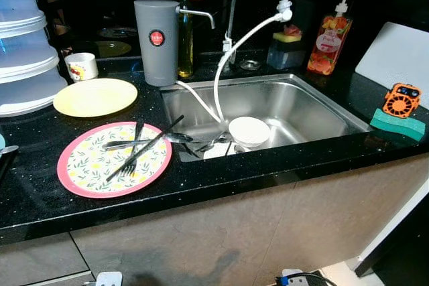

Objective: Kitchen organization

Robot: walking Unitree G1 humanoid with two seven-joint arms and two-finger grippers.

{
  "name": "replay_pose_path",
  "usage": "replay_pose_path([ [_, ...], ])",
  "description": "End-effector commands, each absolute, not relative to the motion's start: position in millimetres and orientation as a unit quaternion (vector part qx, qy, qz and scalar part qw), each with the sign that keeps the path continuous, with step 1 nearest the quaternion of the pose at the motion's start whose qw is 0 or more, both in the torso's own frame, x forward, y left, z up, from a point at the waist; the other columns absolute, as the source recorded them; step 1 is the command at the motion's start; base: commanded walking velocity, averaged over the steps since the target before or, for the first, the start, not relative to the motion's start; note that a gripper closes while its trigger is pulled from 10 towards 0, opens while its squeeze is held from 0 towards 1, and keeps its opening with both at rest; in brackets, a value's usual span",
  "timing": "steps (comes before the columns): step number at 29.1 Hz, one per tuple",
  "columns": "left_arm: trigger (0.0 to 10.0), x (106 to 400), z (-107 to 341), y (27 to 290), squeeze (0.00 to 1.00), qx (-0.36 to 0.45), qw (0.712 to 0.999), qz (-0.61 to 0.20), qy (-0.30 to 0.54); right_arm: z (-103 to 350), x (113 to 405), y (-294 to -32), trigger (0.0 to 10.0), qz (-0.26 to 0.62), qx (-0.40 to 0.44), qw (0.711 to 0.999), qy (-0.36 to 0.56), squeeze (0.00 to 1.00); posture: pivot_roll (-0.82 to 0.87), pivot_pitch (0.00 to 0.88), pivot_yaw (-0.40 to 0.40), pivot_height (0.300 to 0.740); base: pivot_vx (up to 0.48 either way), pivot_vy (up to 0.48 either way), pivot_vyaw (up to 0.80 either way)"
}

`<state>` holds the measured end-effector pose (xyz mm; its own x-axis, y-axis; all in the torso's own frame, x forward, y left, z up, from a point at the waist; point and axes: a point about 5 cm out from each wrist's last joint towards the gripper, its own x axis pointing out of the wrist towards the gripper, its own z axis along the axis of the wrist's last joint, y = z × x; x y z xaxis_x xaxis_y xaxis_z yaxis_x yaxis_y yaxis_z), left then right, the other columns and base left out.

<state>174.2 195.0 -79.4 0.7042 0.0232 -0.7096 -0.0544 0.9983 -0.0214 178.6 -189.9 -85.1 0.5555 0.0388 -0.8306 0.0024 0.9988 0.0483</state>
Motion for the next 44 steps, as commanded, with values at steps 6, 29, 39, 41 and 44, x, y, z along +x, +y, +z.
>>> replay_pose_path([
  [6, 10.0, 166.9, -83.5, 195.2, 0.0, 0.001, 0.916, 0.017, 0.4, -86.0, 175.1, -197.6, 10.0, -0.025, 0.04, 0.879, 0.475, 0.0, 0.01, 0.036, -0.006, 0.74, 0.0, 0.0, 0.0],
  [29, 10.0, 164.8, -85.9, 194.6, 0.0, 0.006, 0.909, 0.017, 0.416, -85.2, 179.9, -192.5, 10.0, -0.028, 0.051, 0.874, 0.482, 0.0, 0.02, 0.014, -0.025, 0.74, 0.0, 0.0, 0.0],
  [39, 10.0, 167.3, -85.2, 193.7, 0.0, 0.009, 0.909, 0.019, 0.416, -89.6, 171.4, -189.4, 10.0, 0.0, 0.028, 0.864, 0.503, 0.0, 0.02, 0.016, -0.006, 0.74, 0.0, 0.0, 0.0],
  [41, 10.0, 167.6, -85.0, 194.0, 0.0, 0.007, 0.91, 0.02, 0.415, -89.7, 171.5, -187.7, 10.0, 0.011, 0.018, 0.863, 0.504, 0.0, 0.02, 0.016, -0.006, 0.74, 0.0, 0.0, 0.0],
  [44, 10.0, 166.6, -85.3, 189.1, 0.0, -0.021, 0.911, -0.009, 0.412, -85.1, 181.0, -185.5, 10.0, -0.01, 0.055, 0.878, 0.475, 0.0, 0.0, 0.014, 0.0, 0.74, 0.0, 0.0, 0.0],
])
